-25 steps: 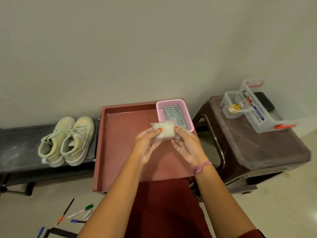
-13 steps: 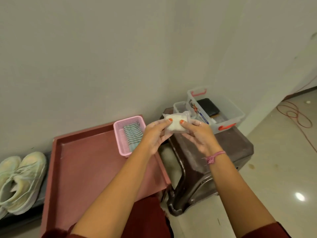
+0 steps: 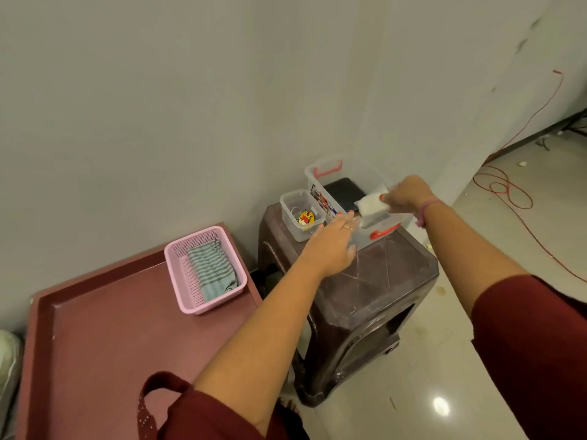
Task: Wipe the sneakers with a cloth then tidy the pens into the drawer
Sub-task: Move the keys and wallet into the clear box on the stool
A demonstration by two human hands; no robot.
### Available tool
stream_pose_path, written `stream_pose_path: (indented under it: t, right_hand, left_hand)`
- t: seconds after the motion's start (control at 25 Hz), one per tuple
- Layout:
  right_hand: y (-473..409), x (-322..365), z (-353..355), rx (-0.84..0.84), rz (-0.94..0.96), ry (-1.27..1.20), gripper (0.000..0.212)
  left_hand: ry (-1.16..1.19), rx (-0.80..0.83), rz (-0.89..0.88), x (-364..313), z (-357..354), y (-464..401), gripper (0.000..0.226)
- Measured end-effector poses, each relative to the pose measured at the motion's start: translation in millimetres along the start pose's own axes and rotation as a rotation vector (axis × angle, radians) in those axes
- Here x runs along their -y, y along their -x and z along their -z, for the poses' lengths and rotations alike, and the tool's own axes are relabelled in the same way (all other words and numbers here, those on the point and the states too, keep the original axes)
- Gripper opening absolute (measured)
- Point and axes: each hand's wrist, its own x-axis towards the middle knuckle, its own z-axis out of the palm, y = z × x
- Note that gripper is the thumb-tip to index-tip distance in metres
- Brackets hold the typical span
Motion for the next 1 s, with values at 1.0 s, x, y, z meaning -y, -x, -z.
stream_pose_path:
  t: [1.0]
  right_hand:
    - [-10, 37, -17, -0.100, 0.190, 0.355, 0.023]
  left_hand:
    - [0.060, -0.107, 0.025, 29, -9, 9, 0.057]
